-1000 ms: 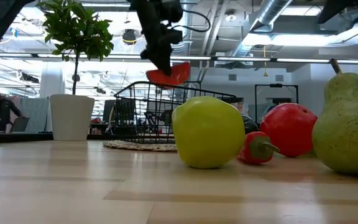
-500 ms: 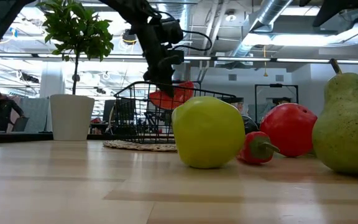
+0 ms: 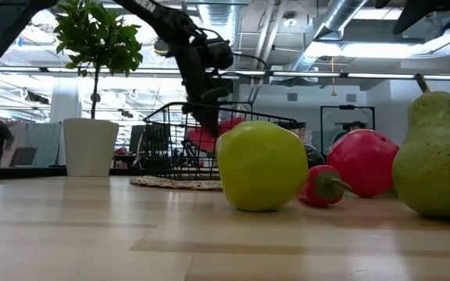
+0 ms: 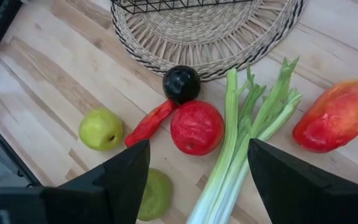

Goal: Build produce basket
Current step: Put the red watermelon into the wire basket

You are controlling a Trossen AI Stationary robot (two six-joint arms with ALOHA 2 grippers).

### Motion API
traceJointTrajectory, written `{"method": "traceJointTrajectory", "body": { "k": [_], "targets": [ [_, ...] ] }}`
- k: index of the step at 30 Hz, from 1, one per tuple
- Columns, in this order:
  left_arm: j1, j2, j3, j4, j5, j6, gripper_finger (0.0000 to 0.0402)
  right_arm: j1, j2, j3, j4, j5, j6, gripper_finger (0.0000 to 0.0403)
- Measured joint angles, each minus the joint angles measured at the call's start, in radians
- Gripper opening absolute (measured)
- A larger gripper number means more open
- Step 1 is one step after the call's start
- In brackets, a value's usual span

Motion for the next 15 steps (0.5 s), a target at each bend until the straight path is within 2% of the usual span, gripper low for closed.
{"method": "traceJointTrajectory", "body": {
  "k": [7, 15],
  "targets": [
    [0.0, 0.022, 0.0, 0.006, -0.04, -0.01, 0.0049, 0.0, 0.0, 0.0, 0.003, 0.0, 0.008, 0.0291],
    [-0.006, 0.03, 0.0, 0.04, -0.04, -0.005, 0.006, 0.0, 0.0, 0.0, 0.002, 0.0, 0.01, 0.0291]
  ]
}}
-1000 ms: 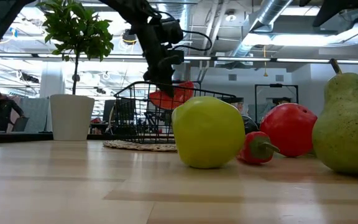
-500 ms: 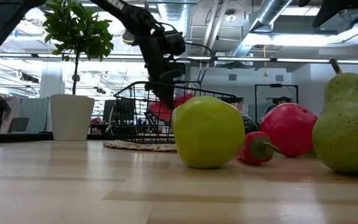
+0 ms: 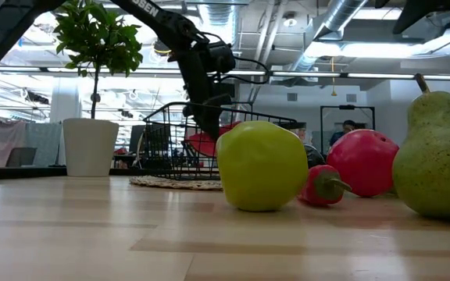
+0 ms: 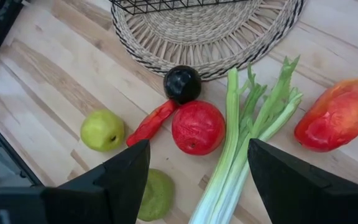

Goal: Build produce basket
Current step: Put the red watermelon into the wire basket

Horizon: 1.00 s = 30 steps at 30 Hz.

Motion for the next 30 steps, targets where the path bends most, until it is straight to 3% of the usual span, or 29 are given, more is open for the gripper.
{"method": "traceJointTrajectory", "body": {
  "k": [17, 30],
  "targets": [
    [-0.013, 0.057, 0.009, 0.006, -0.099, -0.017, 0.0065, 0.0, 0.0, 0.0, 0.004, -0.003, 0.0, 0.0291],
    [-0.028, 0.057, 0.009, -0.001, -0.105, -0.019, 0.017, 0.002, 0.0, 0.0, 0.004, -0.007, 0.005, 0.0291]
  ]
}}
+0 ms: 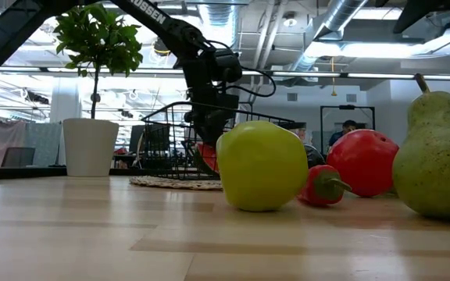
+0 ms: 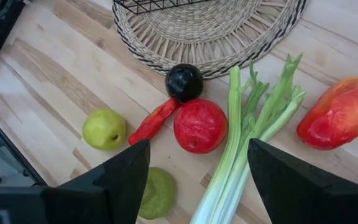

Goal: Build produce basket
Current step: Put the red watermelon into the wire basket, then put the green apple into the wire basket

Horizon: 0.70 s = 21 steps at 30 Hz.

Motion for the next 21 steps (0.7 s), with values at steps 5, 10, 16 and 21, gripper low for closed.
{"method": "traceJointTrajectory", "body": {
  "k": [5, 10, 16, 21],
  "targets": [
    [-0.003, 0.0, 0.035, -0.046, 0.0, -0.004, 0.019, 0.0, 0.0, 0.0, 0.0, -0.004, 0.0, 0.0291],
    [-0.011, -0.001, 0.139, -0.121, 0.0, -0.004, 0.0199, 0.0, 0.0, 0.0, 0.0, -0.024, 0.001, 0.0291],
    [-0.033, -0.002, 0.324, -0.268, 0.018, 0.019, 0.02, 0.004, 0.0, 0.0, 0.0, -0.034, -0.003, 0.0291],
    [-0.064, -0.002, 0.507, -0.467, 0.144, -0.016, 0.02, 0.025, 0.0, 0.0, 0.0, -0.047, -0.005, 0.0291]
  ]
}}
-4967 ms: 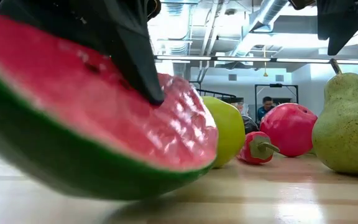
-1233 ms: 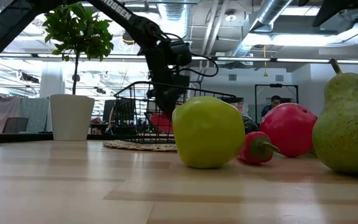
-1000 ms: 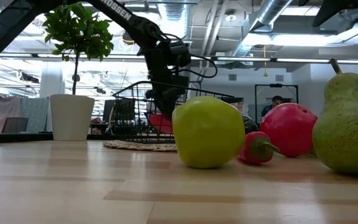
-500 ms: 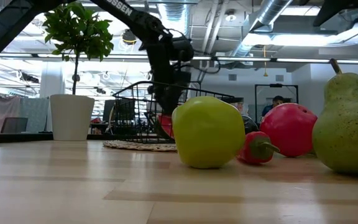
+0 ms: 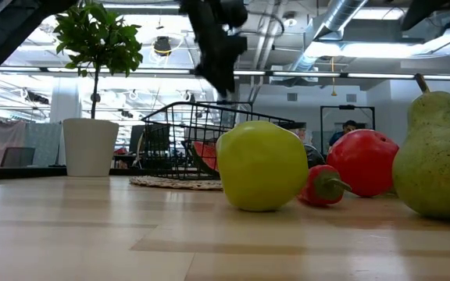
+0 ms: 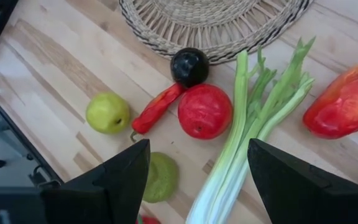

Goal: Build produce basket
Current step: Put the green apple into the wire basket

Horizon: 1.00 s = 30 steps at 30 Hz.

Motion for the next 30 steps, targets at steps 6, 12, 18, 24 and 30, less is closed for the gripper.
{"method": "traceJointTrajectory", "body": {
  "k": [6, 12, 18, 24, 30],
  "targets": [
    [-0.134, -0.001, 0.163, -0.225, 0.16, -0.017, 0.0198, 0.045, 0.0, 0.0, 0.0, 0.0, -0.001, 0.0291],
    [-0.369, 0.0, 0.189, -0.293, 0.167, -0.06, 0.0204, 0.111, 0.0, 0.0, 0.0, 0.0, -0.003, 0.0291],
    [-0.596, 0.0, 0.172, -0.22, -0.013, -0.178, 0.0279, 0.181, 0.0, 0.0, 0.0, 0.0, -0.003, 0.0291],
    [-0.713, 0.013, 0.108, -0.136, -0.107, -0.364, 0.0362, 0.233, 0.0, 0.0, 0.0, 0.002, -0.003, 0.0291],
    [-0.763, 0.056, 0.03, -0.026, -0.095, -0.402, 0.0373, 0.27, 0.0, 0.0, -0.001, 0.005, -0.003, 0.0291]
  ]
}}
